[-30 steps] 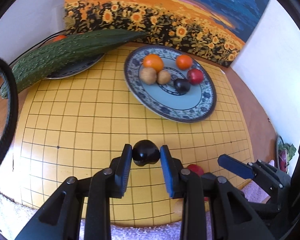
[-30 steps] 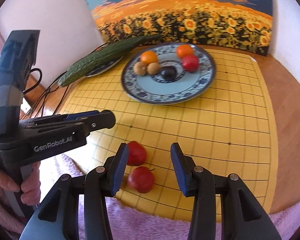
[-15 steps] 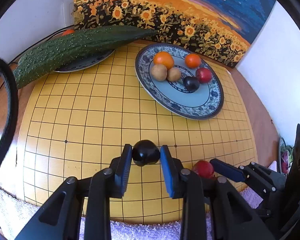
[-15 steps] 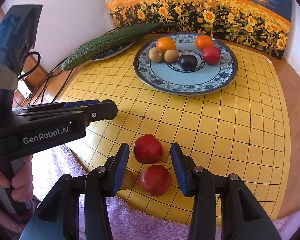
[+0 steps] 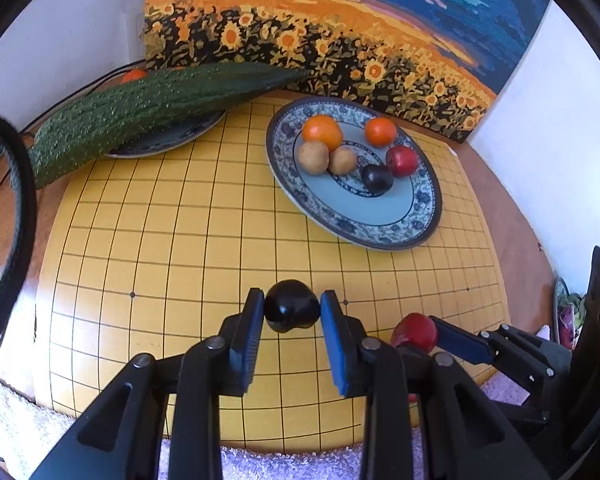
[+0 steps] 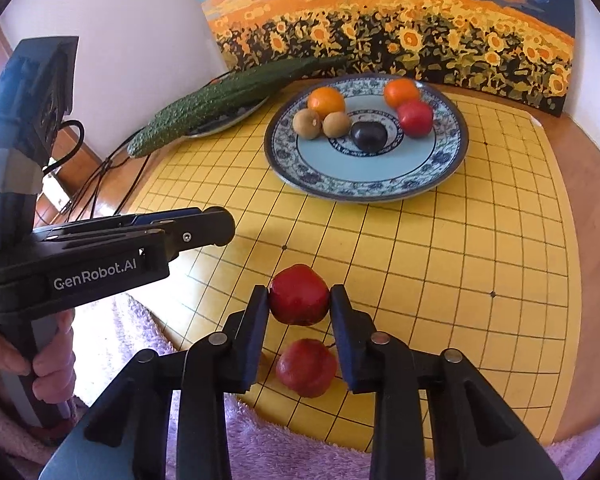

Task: Organize fruits
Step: 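Grasp a red plum with the right tool while the left tool holds the dark plum, then carry the red plum in the right tool while the left tool carries the dark plum over the plate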

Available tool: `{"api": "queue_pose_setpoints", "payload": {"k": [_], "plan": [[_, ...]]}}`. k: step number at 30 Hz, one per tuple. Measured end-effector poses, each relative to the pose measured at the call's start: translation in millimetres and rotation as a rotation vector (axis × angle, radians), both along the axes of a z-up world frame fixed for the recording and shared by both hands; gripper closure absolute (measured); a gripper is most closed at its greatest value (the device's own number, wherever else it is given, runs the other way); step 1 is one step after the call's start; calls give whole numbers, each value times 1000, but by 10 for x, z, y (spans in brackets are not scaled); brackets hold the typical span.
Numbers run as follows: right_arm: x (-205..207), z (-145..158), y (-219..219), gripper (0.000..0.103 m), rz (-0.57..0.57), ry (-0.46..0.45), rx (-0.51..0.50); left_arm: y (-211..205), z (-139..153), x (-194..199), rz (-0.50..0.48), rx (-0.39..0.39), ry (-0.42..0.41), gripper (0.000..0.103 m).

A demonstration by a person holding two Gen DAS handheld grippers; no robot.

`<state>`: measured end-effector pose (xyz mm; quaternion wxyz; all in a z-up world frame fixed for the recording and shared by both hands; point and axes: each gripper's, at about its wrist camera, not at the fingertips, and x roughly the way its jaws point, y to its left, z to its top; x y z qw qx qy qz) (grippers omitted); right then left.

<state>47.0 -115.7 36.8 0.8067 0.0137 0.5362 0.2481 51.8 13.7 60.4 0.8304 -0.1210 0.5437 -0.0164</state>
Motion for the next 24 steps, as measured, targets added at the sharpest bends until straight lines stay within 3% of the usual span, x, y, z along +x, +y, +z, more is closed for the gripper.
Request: {"api": "queue_pose_setpoints", "payload": {"k": [24], "plan": [[383,227,-211,71,-55,-79,-5,-196,209,296,-56,2,-73,73]]}}
